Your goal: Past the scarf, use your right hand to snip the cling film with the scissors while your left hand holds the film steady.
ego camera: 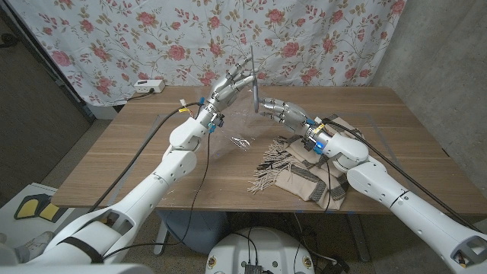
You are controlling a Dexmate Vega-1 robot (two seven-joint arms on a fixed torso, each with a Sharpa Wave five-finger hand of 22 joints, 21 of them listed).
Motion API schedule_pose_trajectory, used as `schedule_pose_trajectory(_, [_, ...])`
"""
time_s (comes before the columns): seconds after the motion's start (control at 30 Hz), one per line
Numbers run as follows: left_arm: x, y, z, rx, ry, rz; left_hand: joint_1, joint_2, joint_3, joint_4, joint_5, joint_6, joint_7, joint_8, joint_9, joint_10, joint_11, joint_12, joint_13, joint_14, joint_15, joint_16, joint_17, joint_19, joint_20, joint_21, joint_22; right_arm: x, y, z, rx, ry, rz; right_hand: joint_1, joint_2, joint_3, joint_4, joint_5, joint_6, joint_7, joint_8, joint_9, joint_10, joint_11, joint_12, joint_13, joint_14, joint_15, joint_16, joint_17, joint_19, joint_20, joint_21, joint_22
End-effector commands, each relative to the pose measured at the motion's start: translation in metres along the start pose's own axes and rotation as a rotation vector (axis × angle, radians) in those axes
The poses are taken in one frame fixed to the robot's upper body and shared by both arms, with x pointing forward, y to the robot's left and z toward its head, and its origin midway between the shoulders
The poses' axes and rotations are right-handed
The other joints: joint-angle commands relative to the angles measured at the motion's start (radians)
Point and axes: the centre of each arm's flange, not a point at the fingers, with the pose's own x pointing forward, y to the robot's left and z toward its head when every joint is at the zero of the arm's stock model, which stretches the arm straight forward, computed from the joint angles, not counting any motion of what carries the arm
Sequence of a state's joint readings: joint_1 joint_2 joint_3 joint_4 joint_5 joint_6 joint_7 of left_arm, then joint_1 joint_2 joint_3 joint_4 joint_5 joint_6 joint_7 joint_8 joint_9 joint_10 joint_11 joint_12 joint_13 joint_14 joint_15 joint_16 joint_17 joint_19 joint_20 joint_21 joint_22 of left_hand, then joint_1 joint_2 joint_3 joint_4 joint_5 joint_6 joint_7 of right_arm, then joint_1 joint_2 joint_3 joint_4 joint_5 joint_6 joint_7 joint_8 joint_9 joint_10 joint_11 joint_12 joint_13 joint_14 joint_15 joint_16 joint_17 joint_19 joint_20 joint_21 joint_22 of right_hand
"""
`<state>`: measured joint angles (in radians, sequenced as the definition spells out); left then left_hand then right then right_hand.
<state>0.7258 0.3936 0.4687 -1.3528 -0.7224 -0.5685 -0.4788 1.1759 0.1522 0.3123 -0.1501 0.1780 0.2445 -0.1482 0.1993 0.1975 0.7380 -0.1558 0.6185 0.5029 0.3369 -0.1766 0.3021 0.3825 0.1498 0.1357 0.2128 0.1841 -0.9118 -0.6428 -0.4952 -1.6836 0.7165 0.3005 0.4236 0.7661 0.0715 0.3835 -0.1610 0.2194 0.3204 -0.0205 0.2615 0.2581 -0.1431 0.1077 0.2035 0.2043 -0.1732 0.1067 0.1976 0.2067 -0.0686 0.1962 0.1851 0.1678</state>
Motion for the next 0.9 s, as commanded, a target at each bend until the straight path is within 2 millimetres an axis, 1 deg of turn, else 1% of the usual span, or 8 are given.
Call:
schedule_pose_trajectory(0.03, [0.0003, -0.0002, -0.0035, -0.014, 0.004, -0.001, 0.006, 0.009, 0.0, 0.008, 0.005, 0.004, -0.004, 0.0, 0.003, 0.062, -0.07, 0.004, 0.005, -0.013, -0.022, 0.0, 0.006, 0.002, 0.001, 0.001, 0.004, -0.0014, -0.0006, -0.0017, 0.012, -0.005, -0.011, 0.003, 0.009, 0.004, 0.004, 0.001, 0.015, -0.01, 0.007, 0.003, 0.004, -0.013, 0.007, 0.002, -0.103, -0.012, 0.009, 0.002, 0.003, -0.005, 0.003, 0.002])
schedule_pose_trajectory(0.07, [0.0003, -0.0004, -0.0039, -0.015, 0.005, -0.001, 0.006, 0.01, 0.0, 0.009, 0.005, 0.005, -0.004, 0.0, 0.003, 0.062, -0.07, 0.004, 0.005, -0.014, -0.022, 0.0, 0.006, 0.002, 0.001, 0.001, 0.004, -0.0014, -0.0006, -0.0022, 0.015, -0.005, -0.013, 0.004, 0.012, 0.005, 0.005, 0.0, 0.021, -0.015, 0.009, 0.005, 0.006, -0.02, 0.008, 0.002, -0.102, -0.019, 0.01, 0.002, 0.004, -0.014, 0.003, 0.002])
schedule_pose_trajectory(0.27, [0.0009, -0.0013, -0.0052, -0.015, 0.009, -0.005, 0.006, 0.01, 0.0, 0.008, 0.005, 0.005, -0.005, 0.0, 0.003, 0.063, -0.07, 0.005, 0.006, -0.013, -0.023, 0.0, 0.006, 0.002, 0.0, 0.001, 0.004, 0.0, 0.0001, -0.004, 0.019, -0.003, -0.012, 0.005, 0.028, 0.007, 0.01, -0.004, 0.038, -0.036, 0.014, 0.009, 0.019, -0.047, 0.013, 0.002, -0.098, -0.045, 0.012, 0.002, 0.005, -0.044, 0.004, 0.003])
schedule_pose_trajectory(0.33, [0.0015, -0.002, -0.0054, -0.014, 0.012, -0.01, 0.006, 0.01, 0.0, 0.008, 0.005, 0.005, -0.005, 0.0, 0.003, 0.064, -0.07, 0.005, 0.006, -0.013, -0.022, 0.0, 0.006, 0.002, 0.0, 0.001, 0.004, 0.0006, 0.0003, -0.004, 0.023, -0.004, -0.012, 0.0, 0.028, 0.004, 0.013, -0.007, 0.048, -0.031, 0.018, 0.011, 0.021, -0.039, 0.013, 0.002, -0.097, -0.037, 0.013, 0.002, 0.008, -0.032, 0.005, 0.003])
schedule_pose_trajectory(0.37, [0.0018, -0.0026, -0.0056, -0.013, 0.014, -0.014, 0.006, 0.01, 0.0, 0.008, 0.005, 0.005, -0.005, 0.0, 0.003, 0.064, -0.07, 0.005, 0.006, -0.013, -0.023, 0.0, 0.007, 0.002, 0.0, 0.001, 0.004, 0.0009, 0.0006, -0.0041, 0.028, -0.007, -0.016, -0.003, 0.028, 0.002, 0.014, -0.009, 0.049, -0.036, 0.017, 0.012, 0.022, -0.046, 0.014, 0.002, -0.098, -0.044, 0.013, 0.002, 0.007, -0.041, 0.004, 0.003])
schedule_pose_trajectory(0.63, [0.0007, -0.0057, -0.0068, -0.01, 0.019, -0.022, 0.004, 0.01, 0.0, 0.01, 0.005, 0.003, -0.005, -0.001, 0.003, 0.061, -0.07, 0.003, 0.005, -0.015, -0.019, -0.002, 0.006, 0.002, -0.001, 0.001, 0.004, 0.0013, 0.0047, -0.0053, 0.031, -0.011, -0.005, -0.008, 0.029, -0.002, 0.016, -0.013, 0.056, -0.033, 0.019, 0.015, 0.028, -0.05, 0.016, 0.002, -0.098, -0.043, 0.013, 0.002, 0.008, -0.04, 0.005, 0.003])
schedule_pose_trajectory(0.7, [0.0006, -0.0063, -0.0072, -0.013, 0.018, -0.022, 0.005, 0.009, 0.001, 0.009, 0.006, 0.002, -0.006, -0.001, 0.003, 0.06, -0.07, 0.001, 0.003, -0.015, -0.02, -0.004, 0.005, 0.002, 0.0, 0.001, 0.003, 0.0014, 0.0053, -0.0059, 0.029, -0.009, -0.001, -0.009, 0.028, -0.004, 0.016, -0.015, 0.051, -0.027, 0.016, 0.016, 0.029, -0.041, 0.015, 0.002, -0.098, -0.033, 0.013, 0.002, 0.008, -0.028, 0.005, 0.003])
schedule_pose_trajectory(0.9, [0.0009, -0.0072, -0.0073, -0.015, 0.014, -0.021, 0.004, 0.009, 0.001, 0.01, 0.007, 0.002, -0.007, -0.001, 0.003, 0.06, -0.07, 0.002, 0.004, -0.014, -0.02, -0.004, 0.005, 0.002, 0.0, 0.001, 0.003, 0.0018, 0.0066, -0.0066, 0.028, -0.006, 0.009, -0.003, 0.027, -0.003, 0.01, -0.015, 0.047, -0.016, 0.013, 0.017, 0.028, -0.031, 0.014, 0.002, -0.101, -0.023, 0.012, 0.002, 0.009, -0.013, 0.005, 0.002])
